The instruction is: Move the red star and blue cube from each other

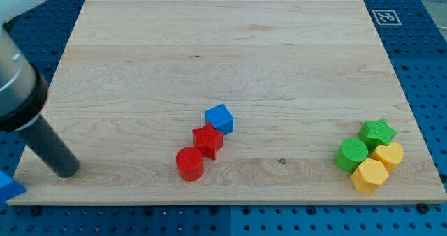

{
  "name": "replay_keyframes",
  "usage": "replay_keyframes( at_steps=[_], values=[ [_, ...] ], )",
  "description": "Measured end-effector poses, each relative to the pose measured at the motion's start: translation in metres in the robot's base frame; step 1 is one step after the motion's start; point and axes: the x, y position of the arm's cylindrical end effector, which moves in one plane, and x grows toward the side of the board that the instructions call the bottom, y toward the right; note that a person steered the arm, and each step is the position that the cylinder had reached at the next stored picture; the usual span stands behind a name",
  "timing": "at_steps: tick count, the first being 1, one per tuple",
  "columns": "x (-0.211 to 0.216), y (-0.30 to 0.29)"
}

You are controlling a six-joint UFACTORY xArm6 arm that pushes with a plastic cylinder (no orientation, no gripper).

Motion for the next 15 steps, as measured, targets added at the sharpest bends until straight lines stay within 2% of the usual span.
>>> replay_keyframes(
  at_steps=[1,2,3,5,6,8,9,10,12,13,15],
  values=[
    [-0.013,0.026],
    [-0.055,0.051],
    [-0.068,0.098],
    [-0.065,0.192],
    [-0.065,0.211],
    [-0.065,0.211],
    [-0.065,0.163],
    [-0.069,0.088],
    [-0.031,-0.040],
    [-0.003,-0.050],
    [0.005,-0.050]
  ],
)
